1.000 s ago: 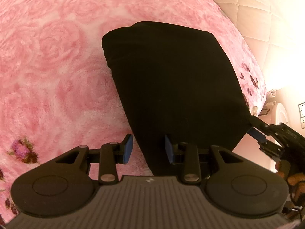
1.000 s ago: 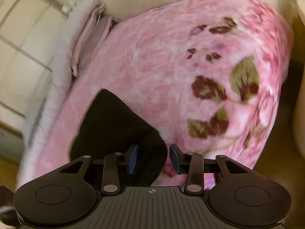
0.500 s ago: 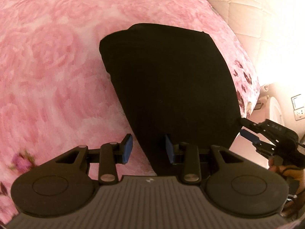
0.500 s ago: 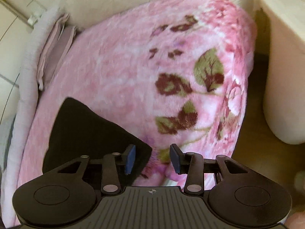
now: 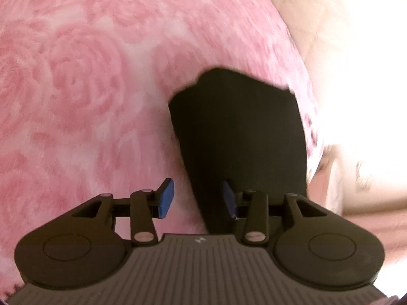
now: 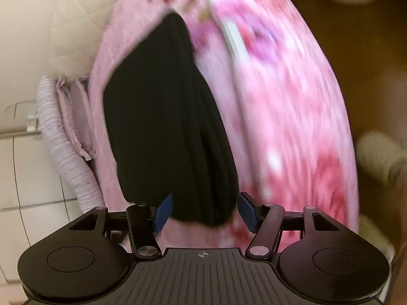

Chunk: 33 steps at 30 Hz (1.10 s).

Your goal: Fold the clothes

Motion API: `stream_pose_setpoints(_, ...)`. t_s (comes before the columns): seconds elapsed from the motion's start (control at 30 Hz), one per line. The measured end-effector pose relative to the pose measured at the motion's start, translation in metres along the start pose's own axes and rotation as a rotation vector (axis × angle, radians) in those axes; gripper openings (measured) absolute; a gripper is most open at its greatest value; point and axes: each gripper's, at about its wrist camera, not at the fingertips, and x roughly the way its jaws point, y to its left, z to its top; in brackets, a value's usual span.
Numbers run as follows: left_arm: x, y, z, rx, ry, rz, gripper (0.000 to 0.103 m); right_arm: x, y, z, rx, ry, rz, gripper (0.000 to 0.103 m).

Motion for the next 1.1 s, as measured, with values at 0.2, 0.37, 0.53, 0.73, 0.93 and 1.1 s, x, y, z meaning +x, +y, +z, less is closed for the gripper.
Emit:
stream_pose_setpoints(0.2, 0.030, 0.008, 0.029, -0.097, -0.026, -0.063, 0.036, 0.021, -0.018, -0.006, 0.196, -0.130, 0.101, 0.034)
stream_pose_setpoints(0.37, 0.022, 0.009, 0.010, -0.079, -0.049, -0.069, 0.015, 0.005, 0.014, 0.011, -0.012, -0.151, 0.018, 0.019)
stream_pose_setpoints(0.53, 0.010, 0.008, -0.044, -0.096, -0.015, -0.088, 0.014, -0.035, 0.020, 0.028, -0.157, -0.277, -0.015, 0.018)
stream_pose_setpoints(0.73, 0.002, 0.015, -0.053, -0.111, -0.061, -0.017, 0.021, -0.043, 0.008, 0.034, -0.182, -0.278, -0.125, 0.028)
stream_pose_setpoints(0.93, -0.020, -0.002, -0.027, 0.144, -0.103, 0.243, 0.020, -0.064, 0.039, -0.002, -0.534, -0.438, -0.367, 0.029)
stream_pose_setpoints(1.1, -0.020, -0.042, -0.044, 0.362, 0.005, 0.360, 0.023, -0.063, 0.061, -0.026, -0.697, -0.448, -0.422, 0.029)
